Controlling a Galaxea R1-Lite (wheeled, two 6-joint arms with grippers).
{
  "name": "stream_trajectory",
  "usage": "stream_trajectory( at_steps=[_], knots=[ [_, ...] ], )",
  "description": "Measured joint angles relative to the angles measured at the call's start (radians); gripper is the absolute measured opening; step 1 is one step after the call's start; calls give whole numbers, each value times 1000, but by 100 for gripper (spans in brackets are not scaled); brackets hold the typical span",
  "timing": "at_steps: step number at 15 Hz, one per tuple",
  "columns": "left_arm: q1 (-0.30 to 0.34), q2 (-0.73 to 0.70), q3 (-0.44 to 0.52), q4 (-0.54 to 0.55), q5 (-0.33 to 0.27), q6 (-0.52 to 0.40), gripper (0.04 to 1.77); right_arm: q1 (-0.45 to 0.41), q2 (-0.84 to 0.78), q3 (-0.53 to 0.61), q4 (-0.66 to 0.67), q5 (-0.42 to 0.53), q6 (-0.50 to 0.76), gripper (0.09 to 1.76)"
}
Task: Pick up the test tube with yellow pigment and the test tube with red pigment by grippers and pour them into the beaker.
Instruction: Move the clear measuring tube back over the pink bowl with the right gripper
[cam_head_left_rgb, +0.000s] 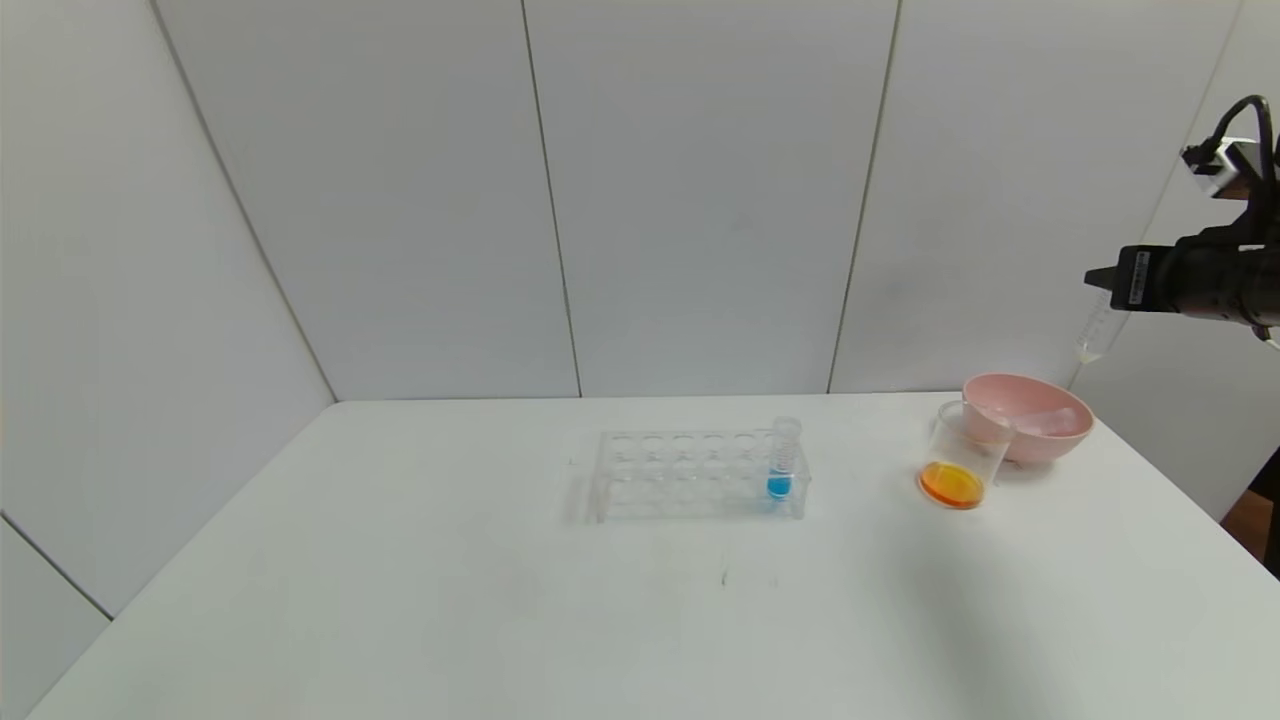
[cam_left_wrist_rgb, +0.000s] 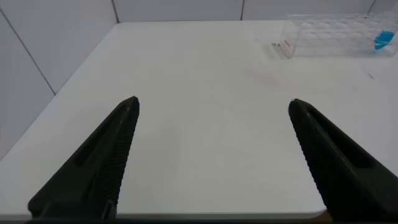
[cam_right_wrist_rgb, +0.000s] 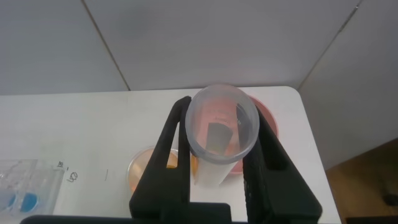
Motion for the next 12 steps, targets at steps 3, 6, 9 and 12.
stream_trajectory(
  at_steps=[3,6,9,12],
  knots=[
    [0,0,0,0,0,0,172,-24,27,8,-14,-57,20,54],
    [0,0,0,0,0,0,172,-42,83,13,-113,-61,84,54],
    [0,0,0,0,0,0,172,-53,150,32,-227,-108,86,54],
    [0,0,0,0,0,0,172,-52,218,78,-386,-147,67,54]
  ],
)
